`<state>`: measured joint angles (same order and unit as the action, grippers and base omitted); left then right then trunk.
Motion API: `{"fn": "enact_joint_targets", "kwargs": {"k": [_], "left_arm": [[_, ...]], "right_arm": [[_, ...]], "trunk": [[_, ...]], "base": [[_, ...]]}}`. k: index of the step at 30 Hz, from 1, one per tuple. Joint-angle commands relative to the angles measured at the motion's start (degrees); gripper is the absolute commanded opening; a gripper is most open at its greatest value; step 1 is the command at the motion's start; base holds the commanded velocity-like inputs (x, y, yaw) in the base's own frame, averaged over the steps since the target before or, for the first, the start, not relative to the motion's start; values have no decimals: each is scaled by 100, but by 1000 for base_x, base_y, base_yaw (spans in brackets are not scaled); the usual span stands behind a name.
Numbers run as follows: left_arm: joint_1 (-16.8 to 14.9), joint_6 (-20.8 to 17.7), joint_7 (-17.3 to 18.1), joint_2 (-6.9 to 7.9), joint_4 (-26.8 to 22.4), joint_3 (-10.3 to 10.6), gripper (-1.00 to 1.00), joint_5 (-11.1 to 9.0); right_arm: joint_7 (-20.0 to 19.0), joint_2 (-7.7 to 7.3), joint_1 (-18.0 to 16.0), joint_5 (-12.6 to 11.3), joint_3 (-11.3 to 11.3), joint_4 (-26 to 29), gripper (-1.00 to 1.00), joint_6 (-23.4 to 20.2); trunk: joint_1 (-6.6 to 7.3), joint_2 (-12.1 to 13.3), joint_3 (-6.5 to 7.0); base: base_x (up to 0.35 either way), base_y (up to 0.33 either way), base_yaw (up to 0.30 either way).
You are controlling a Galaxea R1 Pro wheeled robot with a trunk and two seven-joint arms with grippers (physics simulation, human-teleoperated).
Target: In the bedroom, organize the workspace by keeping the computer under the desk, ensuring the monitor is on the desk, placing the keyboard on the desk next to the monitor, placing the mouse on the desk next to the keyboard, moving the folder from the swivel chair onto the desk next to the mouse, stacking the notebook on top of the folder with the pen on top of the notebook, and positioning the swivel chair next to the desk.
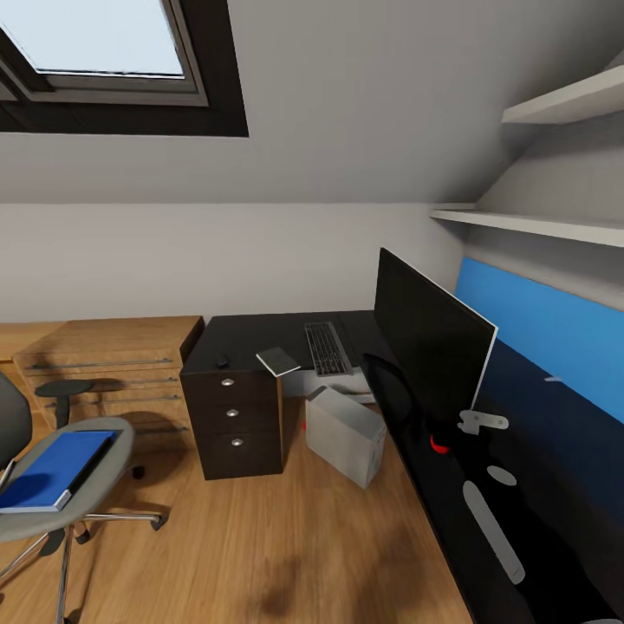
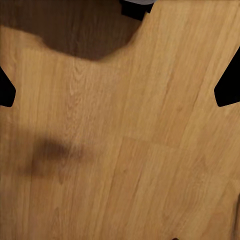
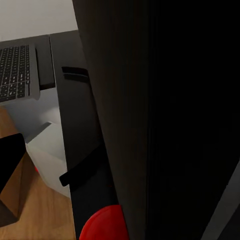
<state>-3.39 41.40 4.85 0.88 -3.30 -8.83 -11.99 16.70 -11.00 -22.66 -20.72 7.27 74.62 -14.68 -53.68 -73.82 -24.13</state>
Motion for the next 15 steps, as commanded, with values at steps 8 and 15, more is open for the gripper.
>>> {"fn": "enact_joint_targets", "kwargs": {"k": [8,15], "left_arm": [[-4,16,53,0,5,-22,100,-40],[-4,17,52,0,5,-22,100,-40]], "right_arm": [[36,-9,-3,-46,20,8,100,-12],[11,-9,7,-41,33,8,100,-9]], "trunk": [[0,-4,-6],[0,-4,-6]], "base": [[0,0,0],[0,0,0]]}}
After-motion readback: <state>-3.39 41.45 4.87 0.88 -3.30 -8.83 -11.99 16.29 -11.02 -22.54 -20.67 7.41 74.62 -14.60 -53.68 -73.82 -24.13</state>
